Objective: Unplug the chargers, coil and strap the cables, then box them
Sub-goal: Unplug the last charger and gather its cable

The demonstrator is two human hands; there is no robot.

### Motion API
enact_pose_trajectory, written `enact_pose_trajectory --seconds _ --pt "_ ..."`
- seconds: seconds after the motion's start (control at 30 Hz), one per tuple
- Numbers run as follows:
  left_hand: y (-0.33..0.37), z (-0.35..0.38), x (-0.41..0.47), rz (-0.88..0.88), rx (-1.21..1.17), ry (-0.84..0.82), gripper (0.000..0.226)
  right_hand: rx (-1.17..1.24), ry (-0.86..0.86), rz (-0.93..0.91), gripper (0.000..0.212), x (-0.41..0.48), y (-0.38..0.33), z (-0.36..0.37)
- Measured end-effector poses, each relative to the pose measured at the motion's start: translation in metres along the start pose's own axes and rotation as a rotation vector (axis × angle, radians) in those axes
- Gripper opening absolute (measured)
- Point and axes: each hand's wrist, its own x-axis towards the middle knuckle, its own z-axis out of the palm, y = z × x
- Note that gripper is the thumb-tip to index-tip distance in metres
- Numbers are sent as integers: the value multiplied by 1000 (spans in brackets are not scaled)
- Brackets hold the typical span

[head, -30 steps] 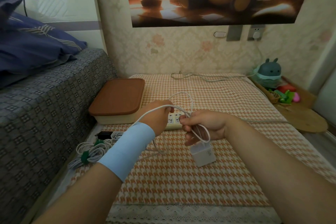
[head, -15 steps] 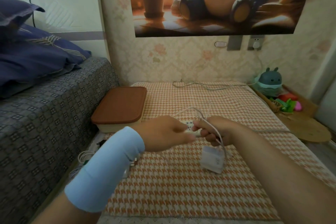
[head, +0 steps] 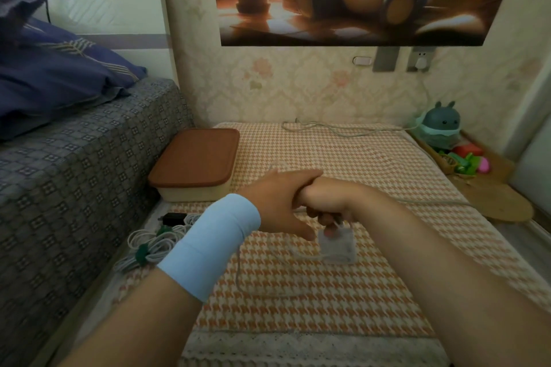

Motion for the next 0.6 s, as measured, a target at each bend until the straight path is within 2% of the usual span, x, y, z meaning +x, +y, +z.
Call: enact_pose_trajectory --seconds 0.03,0.1,0.2,0.23,0.3,0.4,0.53,0.6 --pt "-8 2 4 -21 31 17 100 37 -4 -12 7 -2 1 0" --pt "-18 1 10 -91 71 33 81 69 4 -46 11 -4 5 0" --pt "-24 -1 14 -246 170 -110 35 89 54 -109 20 -6 7 -6" --pt "-29 0 16 -295 143 -148 26 105 58 -126 23 -7 8 -11" --pt "-43 1 14 -390 -33 -155 25 192 18 -137 26 -9 12 -22" --pt "-67 -3 8 -445 -386 -46 32 435 -101 -147 20 -9 26 -38" --pt "-78 1 3 -326 -1147 -45 24 662 -189 -179 29 -3 42 -44" --pt "-77 2 6 -301 -1344 -37 26 690 -181 -229 26 0 46 -42"
